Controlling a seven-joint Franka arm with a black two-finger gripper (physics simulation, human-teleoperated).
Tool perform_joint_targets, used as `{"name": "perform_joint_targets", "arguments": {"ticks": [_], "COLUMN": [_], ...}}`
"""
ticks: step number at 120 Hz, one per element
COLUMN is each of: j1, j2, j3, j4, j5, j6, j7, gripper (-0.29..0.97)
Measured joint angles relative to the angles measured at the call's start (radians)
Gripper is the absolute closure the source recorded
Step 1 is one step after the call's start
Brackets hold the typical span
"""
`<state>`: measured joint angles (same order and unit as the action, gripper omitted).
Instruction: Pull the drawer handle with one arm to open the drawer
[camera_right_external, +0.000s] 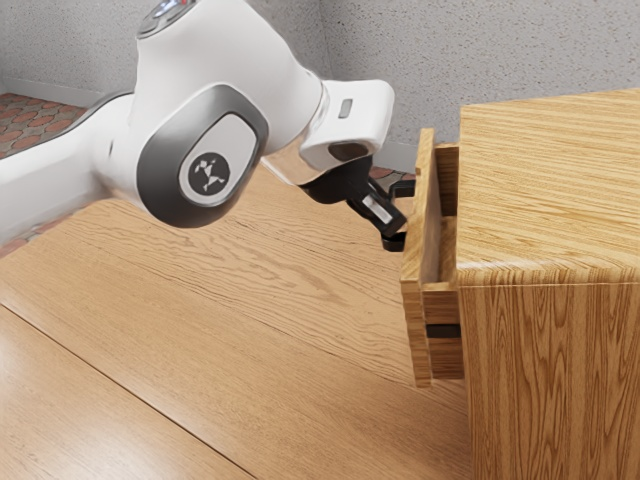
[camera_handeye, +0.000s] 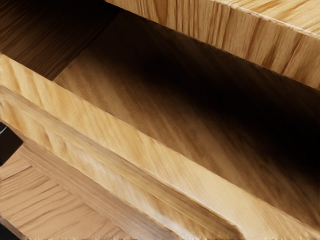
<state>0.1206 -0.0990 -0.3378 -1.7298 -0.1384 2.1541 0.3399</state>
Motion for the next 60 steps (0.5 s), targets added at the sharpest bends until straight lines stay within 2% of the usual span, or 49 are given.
{"name": "perform_joint_targets", "arguments": {"ticks": [22,60], "j1": [0.007,0.006], "j2": [-0.04,-0.122], "j3": [0.02,0.034], "j4": [-0.039,-0.116], "j5": [-0.004,0.001], "j6": [0.001,0.005], "j7": [0.002,-0.008], "gripper": [0.02,0.04]}}
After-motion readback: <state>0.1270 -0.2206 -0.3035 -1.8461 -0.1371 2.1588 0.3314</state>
